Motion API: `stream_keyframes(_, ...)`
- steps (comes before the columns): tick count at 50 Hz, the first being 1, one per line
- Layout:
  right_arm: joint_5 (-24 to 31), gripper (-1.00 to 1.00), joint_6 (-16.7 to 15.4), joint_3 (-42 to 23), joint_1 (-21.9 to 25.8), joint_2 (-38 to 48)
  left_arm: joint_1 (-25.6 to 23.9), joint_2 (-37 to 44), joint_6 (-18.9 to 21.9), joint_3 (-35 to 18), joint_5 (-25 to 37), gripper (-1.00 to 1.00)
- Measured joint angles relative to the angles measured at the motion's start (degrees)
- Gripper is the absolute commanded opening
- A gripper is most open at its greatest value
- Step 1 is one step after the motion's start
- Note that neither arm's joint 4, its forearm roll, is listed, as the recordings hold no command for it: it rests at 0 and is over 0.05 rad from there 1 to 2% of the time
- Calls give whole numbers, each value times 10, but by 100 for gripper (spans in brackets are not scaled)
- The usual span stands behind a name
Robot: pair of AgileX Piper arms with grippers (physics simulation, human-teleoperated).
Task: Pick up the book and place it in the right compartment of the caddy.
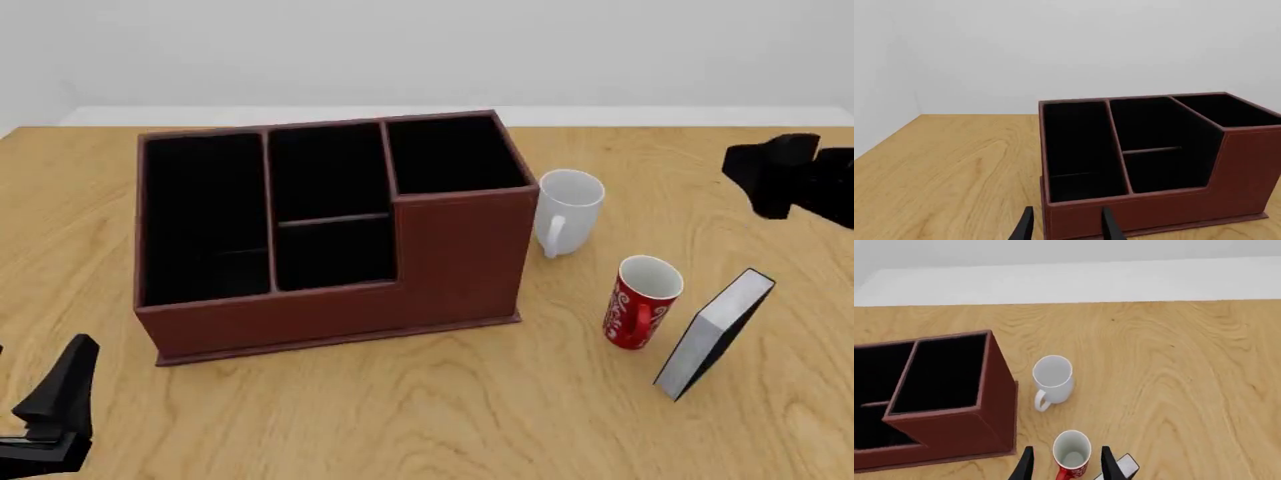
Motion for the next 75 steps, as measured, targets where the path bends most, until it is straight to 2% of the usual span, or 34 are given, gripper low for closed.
stream_keyframes(9, 38, 100, 57, -56, -2, 38, 0, 0, 0, 0, 0, 100)
stream_keyframes(19, 81, 100, 87, -113, -17, 84, 0, 0, 0, 0, 0, 100)
stream_keyframes(29, 117, 100, 104, -148, -37, 116, 0, 0, 0, 0, 0, 100)
stream_keyframes(43, 145, 100, 118, -159, -63, 137, 0, 0, 0, 0, 0, 100)
stream_keyframes(75, 138, 100, 141, -120, -130, 123, 0, 0, 0, 0, 0, 100)
